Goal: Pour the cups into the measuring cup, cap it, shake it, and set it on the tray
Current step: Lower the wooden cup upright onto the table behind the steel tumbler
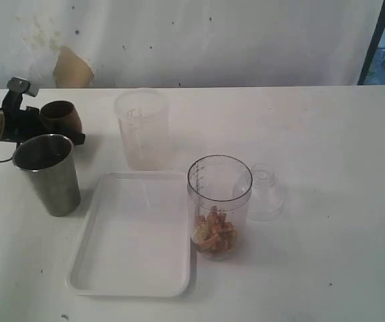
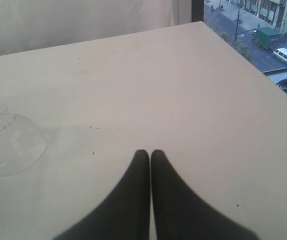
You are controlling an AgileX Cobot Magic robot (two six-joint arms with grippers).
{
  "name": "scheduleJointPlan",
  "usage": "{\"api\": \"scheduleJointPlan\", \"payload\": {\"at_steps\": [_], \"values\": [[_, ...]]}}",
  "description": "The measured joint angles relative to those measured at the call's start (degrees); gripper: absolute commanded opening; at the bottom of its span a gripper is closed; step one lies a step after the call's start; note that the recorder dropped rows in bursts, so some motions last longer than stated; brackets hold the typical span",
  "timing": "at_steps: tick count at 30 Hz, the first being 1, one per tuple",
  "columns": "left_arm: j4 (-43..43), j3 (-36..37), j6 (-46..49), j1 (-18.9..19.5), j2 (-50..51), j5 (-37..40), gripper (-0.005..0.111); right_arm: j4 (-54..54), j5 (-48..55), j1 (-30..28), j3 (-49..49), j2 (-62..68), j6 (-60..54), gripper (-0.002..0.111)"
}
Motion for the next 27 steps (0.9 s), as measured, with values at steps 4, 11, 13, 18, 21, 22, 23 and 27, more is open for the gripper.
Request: {"api": "scheduleJointPlan", "payload": {"at_steps": [4, 11, 13, 18, 21, 22, 23, 27], "values": [[0.12, 0.00, 0.31, 0.00, 0.83, -0.24, 0.000, 0.00, 0.00, 0.00, 0.00, 0.00, 0.00, 0.000], [0.12, 0.00, 0.42, 0.00, 0.92, -0.86, 0.012, 0.00, 0.00, 0.00, 0.00, 0.00, 0.00, 0.000], [0.12, 0.00, 0.42, 0.00, 0.92, -0.86, 0.030, 0.00, 0.00, 0.00, 0.00, 0.00, 0.00, 0.000], [0.12, 0.00, 0.42, 0.00, 0.92, -0.86, 0.091, 0.00, 0.00, 0.00, 0.00, 0.00, 0.00, 0.000], [0.01, 0.00, 0.42, 0.00, 0.92, -0.86, 0.105, 0.00, 0.00, 0.00, 0.00, 0.00, 0.00, 0.000], [0.00, -0.11, 0.42, 0.00, 0.92, -0.86, 0.105, 0.00, 0.00, 0.00, 0.00, 0.00, 0.00, 0.000], [0.00, -0.11, 0.42, 0.00, 0.92, -0.86, 0.105, 0.00, 0.00, 0.00, 0.00, 0.00, 0.00, 0.000], [0.00, -0.11, 0.42, 0.00, 0.81, -0.86, 0.105, 0.00, 0.00, 0.00, 0.00, 0.00, 0.00, 0.000]]}}
